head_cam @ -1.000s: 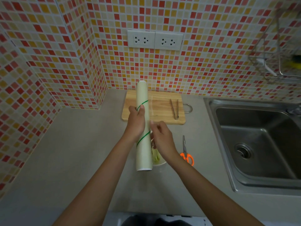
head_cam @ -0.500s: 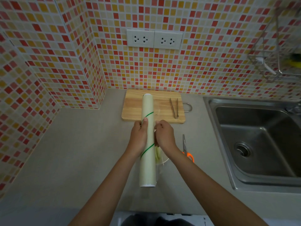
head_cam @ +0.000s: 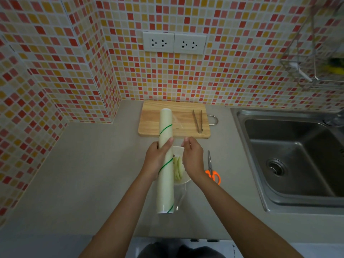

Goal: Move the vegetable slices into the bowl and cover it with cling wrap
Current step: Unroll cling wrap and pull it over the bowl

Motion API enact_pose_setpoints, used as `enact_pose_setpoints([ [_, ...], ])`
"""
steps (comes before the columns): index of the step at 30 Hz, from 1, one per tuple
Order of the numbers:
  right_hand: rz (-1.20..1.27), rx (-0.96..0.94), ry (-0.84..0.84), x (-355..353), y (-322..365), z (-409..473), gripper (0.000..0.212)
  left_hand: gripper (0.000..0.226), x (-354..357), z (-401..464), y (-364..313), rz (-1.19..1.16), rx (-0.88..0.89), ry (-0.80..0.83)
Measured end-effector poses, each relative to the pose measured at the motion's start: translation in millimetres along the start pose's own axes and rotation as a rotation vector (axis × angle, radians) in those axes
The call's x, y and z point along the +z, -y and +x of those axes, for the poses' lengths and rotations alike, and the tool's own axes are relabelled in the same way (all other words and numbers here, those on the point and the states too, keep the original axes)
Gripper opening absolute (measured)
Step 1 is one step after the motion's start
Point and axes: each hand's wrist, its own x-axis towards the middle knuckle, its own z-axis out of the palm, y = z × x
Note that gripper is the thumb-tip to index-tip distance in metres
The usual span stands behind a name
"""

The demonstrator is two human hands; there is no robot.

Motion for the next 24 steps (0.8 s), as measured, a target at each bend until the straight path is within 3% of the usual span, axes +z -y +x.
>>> enact_pose_setpoints([
  [4,0.026,0.025,-0.060,-5,-5,1,0.038,0.042,-5,3,4,0.100,0.063,-0.043],
  [10,0.030,0.047,-0.037,-14,-12,-3,0.034,0.054,-6,7,11,0.053,-0.033,-0.006],
  [13,0.027,0.043,-0.055,-17,-14,-5,0.030,0.043,-10,6,13,0.093,-0.008,0.046],
  [16,0.034,0.045,-0.094,-21,-17,-4,0.028,0.036,-12,11,14,0.080,0.009,-0.020],
  [19,0.051,0.060,-0.111,-28,-21,1,0.026,0.032,-15,15,11,-0.019,-0.053,0.018],
  [24,0.043,0.062,-0.100,-34,-29,7,0.024,0.048,-15,15,12,0.082,-0.049,0.069],
])
